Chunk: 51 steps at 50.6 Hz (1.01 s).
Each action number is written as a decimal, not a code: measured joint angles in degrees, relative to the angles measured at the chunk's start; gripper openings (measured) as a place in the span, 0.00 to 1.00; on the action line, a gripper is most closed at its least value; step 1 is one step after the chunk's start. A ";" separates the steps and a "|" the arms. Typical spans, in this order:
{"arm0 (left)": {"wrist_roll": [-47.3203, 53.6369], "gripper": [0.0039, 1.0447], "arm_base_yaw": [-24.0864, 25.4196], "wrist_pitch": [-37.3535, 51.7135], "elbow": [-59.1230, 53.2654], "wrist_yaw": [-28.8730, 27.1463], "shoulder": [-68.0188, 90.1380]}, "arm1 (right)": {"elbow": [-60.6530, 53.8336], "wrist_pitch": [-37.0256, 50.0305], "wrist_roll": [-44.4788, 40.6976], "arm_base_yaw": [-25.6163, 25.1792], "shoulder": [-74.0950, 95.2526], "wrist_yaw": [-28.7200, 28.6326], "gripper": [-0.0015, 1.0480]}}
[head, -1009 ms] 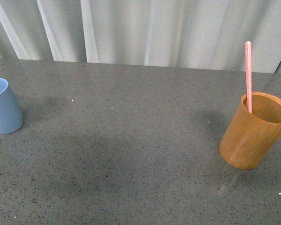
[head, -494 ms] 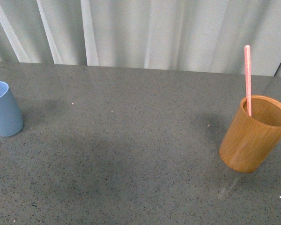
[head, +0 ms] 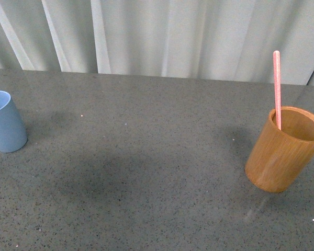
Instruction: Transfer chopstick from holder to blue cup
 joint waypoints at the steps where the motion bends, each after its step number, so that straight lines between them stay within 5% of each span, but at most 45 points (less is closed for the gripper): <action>1: 0.37 0.94 0.59 -1.01 2.12 0.35 2.97 | 0.00 0.00 0.00 0.00 0.00 0.00 0.90; 10: 6.27 0.94 3.17 -9.27 22.03 1.84 30.49 | 0.00 0.00 0.00 0.00 0.00 -0.02 0.90; 20: 8.68 0.94 3.10 -10.21 37.77 -3.39 46.47 | 0.00 0.00 0.00 0.00 0.00 0.00 0.90; 51: 8.81 0.94 2.36 -9.03 51.47 -11.10 65.90 | 0.00 0.00 0.00 0.00 0.00 0.00 0.90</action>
